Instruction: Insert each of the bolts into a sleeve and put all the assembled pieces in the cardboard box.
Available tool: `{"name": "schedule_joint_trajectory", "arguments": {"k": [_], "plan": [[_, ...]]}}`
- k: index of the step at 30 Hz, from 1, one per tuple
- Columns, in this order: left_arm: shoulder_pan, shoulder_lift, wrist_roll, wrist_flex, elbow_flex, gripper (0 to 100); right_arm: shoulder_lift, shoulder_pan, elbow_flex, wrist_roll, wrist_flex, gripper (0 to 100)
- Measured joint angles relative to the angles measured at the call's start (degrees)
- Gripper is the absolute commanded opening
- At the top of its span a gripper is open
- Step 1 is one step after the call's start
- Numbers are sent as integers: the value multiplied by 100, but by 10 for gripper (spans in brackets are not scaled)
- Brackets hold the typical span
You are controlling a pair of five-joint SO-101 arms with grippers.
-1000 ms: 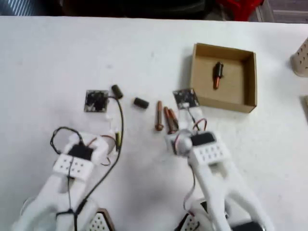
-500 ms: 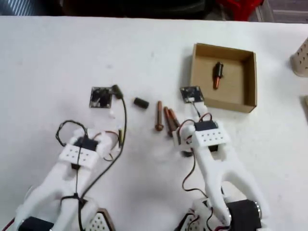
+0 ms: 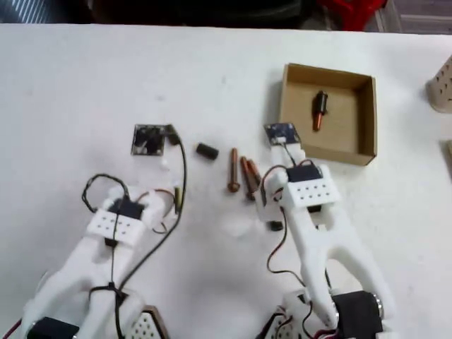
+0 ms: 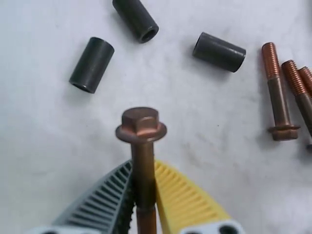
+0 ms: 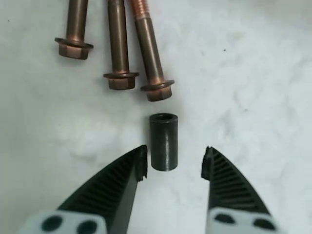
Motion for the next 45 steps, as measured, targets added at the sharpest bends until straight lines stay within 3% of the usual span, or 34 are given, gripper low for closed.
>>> {"name": "schedule_joint_trajectory", "arguments": {"k": [8,30,35,45], "plan": [[0,0,0,0,0,22,659,-62,70,431,-879,170],[0,0,0,0,0,22,1240,-88,26,774,-809,168],[0,0,0,26,0,22,1503,-132,-211,862,-686,81],[0,0,0,26,0,22,1530,-123,-255,949,-668,19]]}}
